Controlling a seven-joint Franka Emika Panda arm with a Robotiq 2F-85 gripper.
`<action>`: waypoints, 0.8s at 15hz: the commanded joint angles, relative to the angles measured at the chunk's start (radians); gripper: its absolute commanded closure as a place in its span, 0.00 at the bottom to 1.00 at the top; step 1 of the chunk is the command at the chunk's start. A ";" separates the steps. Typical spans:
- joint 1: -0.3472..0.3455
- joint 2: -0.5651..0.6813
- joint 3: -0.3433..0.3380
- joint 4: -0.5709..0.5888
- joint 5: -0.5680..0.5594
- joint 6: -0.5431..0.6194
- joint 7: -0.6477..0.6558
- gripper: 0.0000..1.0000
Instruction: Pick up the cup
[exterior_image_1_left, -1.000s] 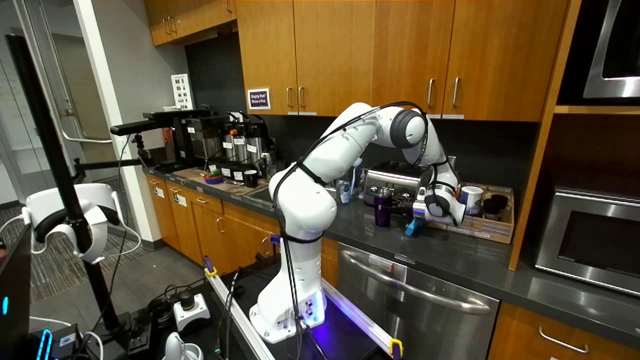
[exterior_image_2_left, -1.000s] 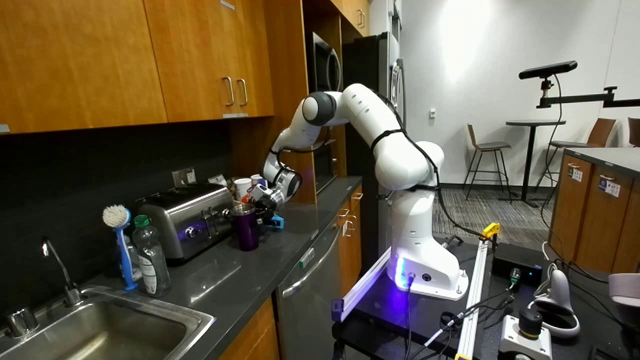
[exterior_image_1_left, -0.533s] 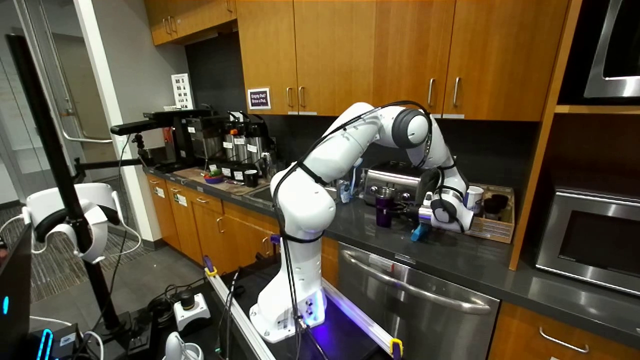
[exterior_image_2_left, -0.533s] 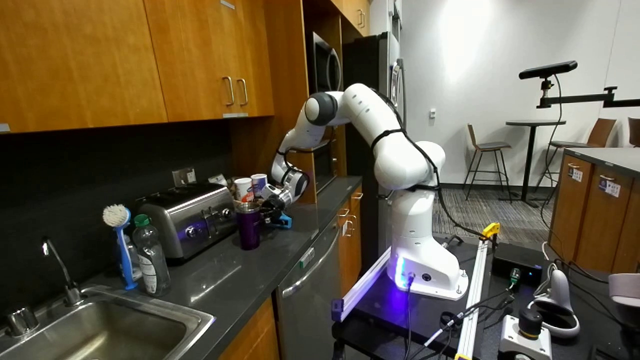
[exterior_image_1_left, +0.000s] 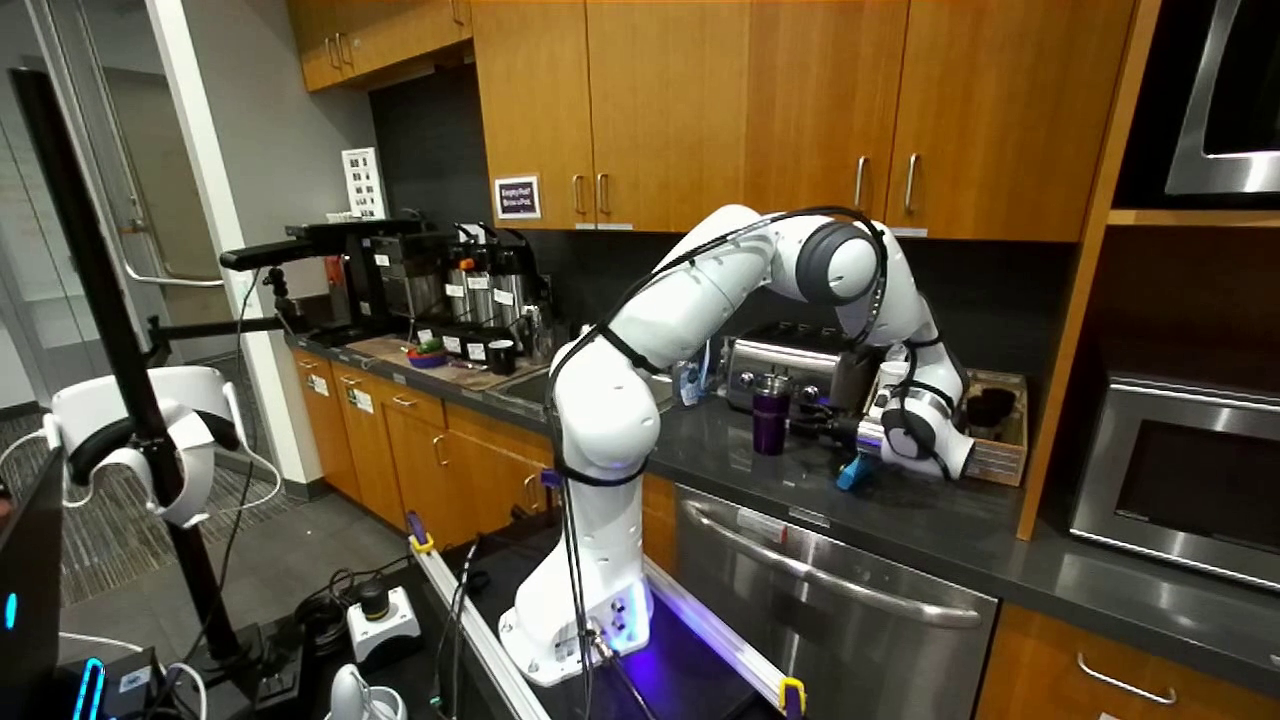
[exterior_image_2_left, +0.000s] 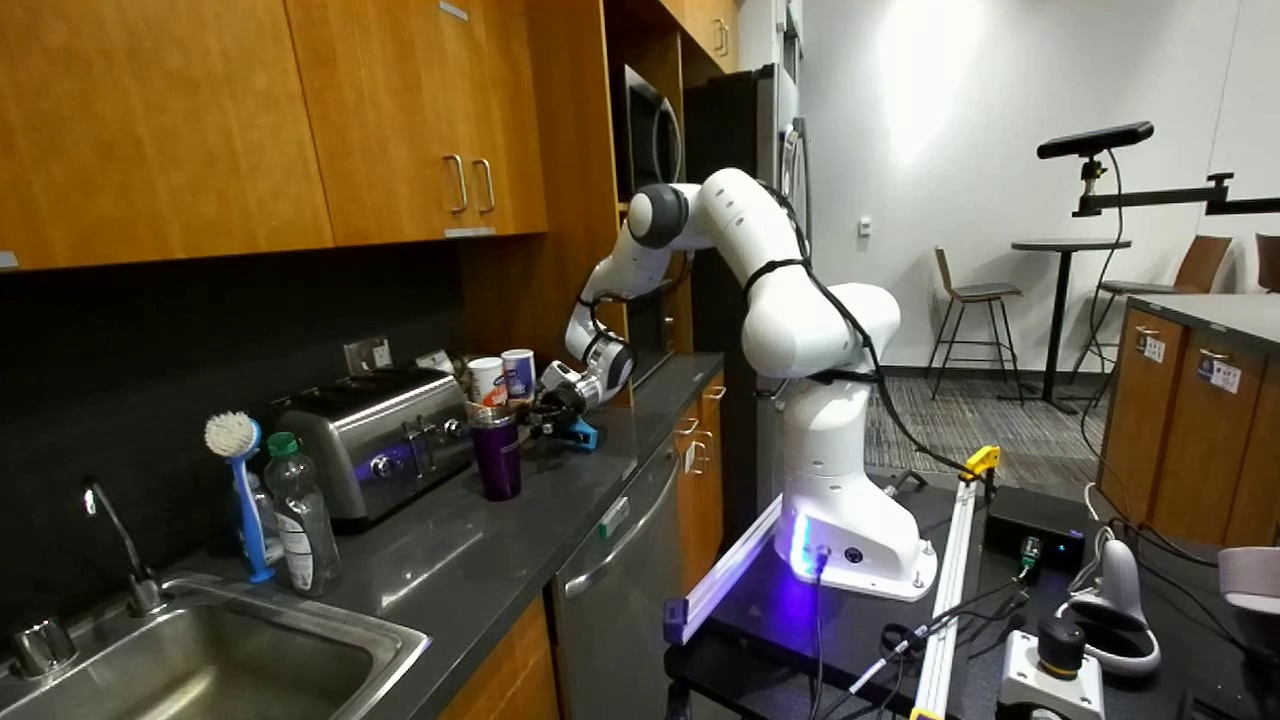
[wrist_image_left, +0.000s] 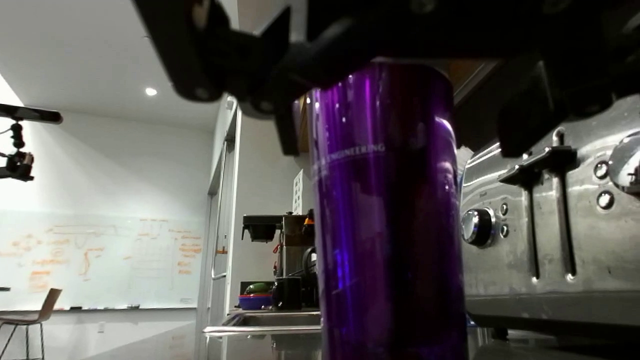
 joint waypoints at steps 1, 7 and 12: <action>-0.003 0.002 0.000 0.000 0.000 -0.006 0.001 0.00; -0.004 0.013 0.000 -0.001 0.007 -0.009 0.001 0.00; -0.004 0.017 0.000 -0.001 0.008 -0.012 0.001 0.00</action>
